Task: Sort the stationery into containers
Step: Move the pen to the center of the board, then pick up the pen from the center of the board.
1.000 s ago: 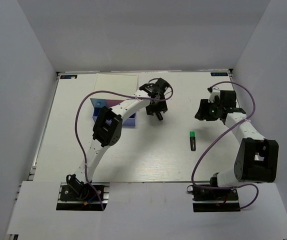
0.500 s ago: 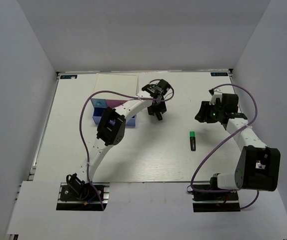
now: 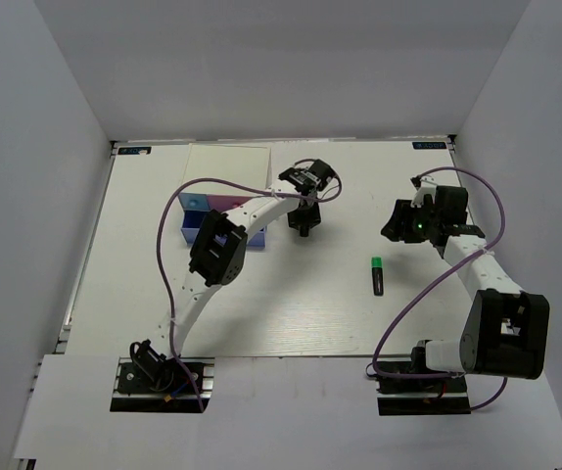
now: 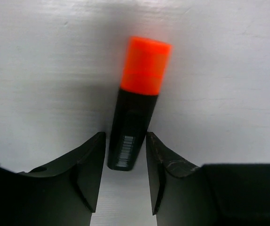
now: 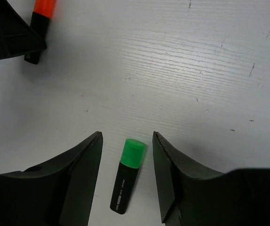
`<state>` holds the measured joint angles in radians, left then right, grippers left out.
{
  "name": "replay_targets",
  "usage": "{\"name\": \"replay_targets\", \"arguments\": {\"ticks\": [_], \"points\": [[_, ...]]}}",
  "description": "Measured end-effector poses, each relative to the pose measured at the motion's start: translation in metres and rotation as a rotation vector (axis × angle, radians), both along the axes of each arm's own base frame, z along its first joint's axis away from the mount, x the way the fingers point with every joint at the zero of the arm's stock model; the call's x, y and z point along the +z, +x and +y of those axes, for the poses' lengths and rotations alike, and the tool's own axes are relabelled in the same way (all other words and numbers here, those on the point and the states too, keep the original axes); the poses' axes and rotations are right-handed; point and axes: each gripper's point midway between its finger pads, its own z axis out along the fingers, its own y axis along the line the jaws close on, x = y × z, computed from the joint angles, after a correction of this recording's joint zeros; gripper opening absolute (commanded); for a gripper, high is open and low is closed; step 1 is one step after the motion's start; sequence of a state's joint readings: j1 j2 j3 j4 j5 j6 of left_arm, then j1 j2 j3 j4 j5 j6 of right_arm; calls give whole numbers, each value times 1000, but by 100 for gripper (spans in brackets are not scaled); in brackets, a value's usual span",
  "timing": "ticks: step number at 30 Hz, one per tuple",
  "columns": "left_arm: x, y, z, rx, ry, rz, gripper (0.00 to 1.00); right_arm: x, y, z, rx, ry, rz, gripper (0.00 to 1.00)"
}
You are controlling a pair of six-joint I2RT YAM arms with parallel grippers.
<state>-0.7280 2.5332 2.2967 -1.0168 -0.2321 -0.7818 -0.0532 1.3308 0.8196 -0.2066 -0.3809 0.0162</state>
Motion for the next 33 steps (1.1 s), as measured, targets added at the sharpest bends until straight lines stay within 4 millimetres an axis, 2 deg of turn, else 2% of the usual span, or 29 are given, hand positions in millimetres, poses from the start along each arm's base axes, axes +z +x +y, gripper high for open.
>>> {"name": "replay_targets", "arguments": {"ticks": [8,9,12,18,22,29,31,33], "points": [[-3,-19,25,-47,82,24,38,2,-1,3,9,19,1,54],[-2,-19,26,-55,85,22,33,2,-1,4,10,21,1,54],[-2,-19,27,-86,99,19,25,2,-1,5,14,25,1,54],[-2,-23,27,-166,110,3,17,3,-2,6,21,31,0,54],[0,-35,30,-218,113,4,15,3,-2,7,25,35,0,54],[3,-78,27,-337,83,48,15,3,-2,8,31,41,0,54],[12,-91,20,-376,34,42,15,3,-3,9,34,42,0,54],[30,-102,12,-408,-29,15,15,4,-3,9,36,45,-1,54]]}}
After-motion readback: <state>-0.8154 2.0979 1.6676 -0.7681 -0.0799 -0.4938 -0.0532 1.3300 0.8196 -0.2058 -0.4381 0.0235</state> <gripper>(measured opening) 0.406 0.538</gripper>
